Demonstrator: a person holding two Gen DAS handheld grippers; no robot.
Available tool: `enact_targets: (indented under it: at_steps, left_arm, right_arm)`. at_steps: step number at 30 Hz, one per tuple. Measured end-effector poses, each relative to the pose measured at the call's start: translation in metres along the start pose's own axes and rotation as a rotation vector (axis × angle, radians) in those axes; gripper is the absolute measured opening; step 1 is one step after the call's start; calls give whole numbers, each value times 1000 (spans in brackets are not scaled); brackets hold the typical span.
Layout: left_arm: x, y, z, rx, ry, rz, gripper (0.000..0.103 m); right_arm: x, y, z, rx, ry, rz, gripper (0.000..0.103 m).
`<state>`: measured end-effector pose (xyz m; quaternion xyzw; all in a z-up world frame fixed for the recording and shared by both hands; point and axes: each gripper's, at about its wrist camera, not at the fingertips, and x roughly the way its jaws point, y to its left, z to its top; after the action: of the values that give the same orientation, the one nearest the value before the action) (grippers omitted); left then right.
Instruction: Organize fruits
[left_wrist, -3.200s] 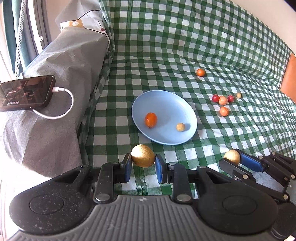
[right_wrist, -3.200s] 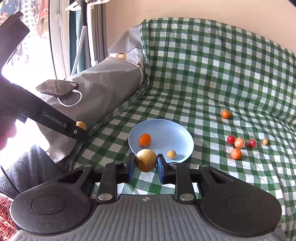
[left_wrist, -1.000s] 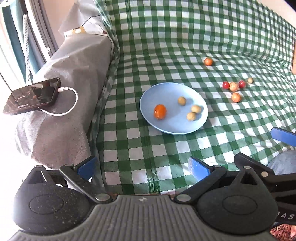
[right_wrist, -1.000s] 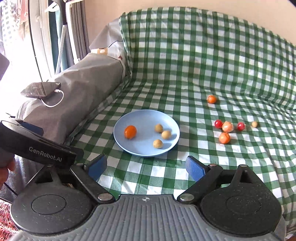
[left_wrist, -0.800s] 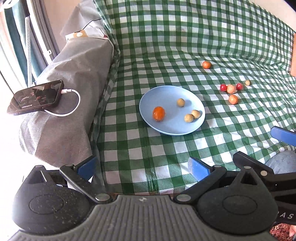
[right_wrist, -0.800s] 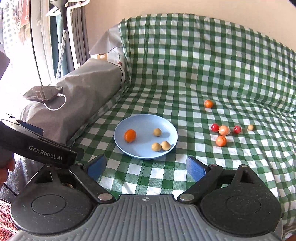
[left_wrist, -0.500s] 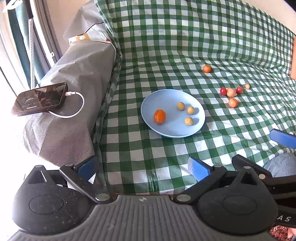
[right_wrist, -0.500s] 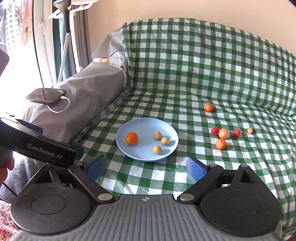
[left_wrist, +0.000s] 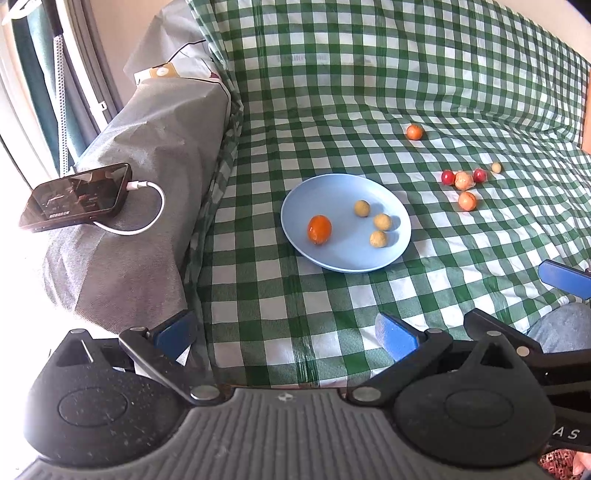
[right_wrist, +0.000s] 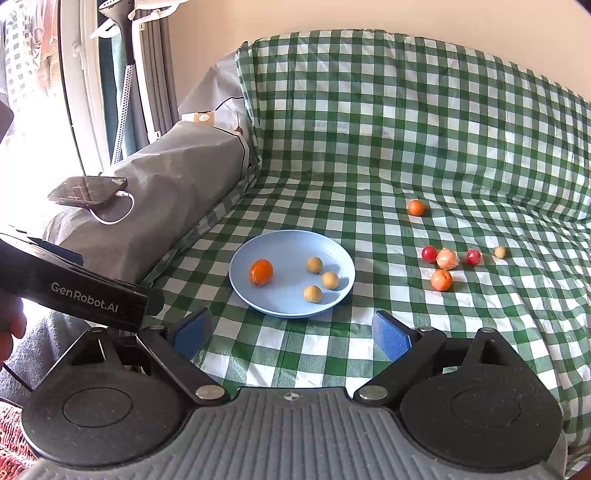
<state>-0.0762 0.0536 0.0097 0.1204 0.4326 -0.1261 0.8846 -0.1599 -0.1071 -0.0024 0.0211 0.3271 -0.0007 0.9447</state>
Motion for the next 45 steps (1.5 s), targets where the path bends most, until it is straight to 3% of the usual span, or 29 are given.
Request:
enact_targets:
  at_steps: [16,22,27,32,38,45]
  left_arm:
    - [19,-16,20,29,38,-8,103]
    - [41,-36,43,50,80,-10,103]
    - [64,-70,72,75,69,-28,103]
    - [104,-117,109,150,55,-63,103]
    - [176,-178,152,261,45,-121,103]
    - [270,-228,194,369,104,-171,103]
  right_arm:
    - [27,-27,-2,147,44,-25,94]
    - [37,-57,-9,257,30,-122,94]
    - [50,-98,-22,356,43,-238,94]
    - [76,-142,-25,360,14,-350,94]
    - [136,-210,-16,341,-25,-480,94]
    - [221,-279,-5,362,0,-462,94]
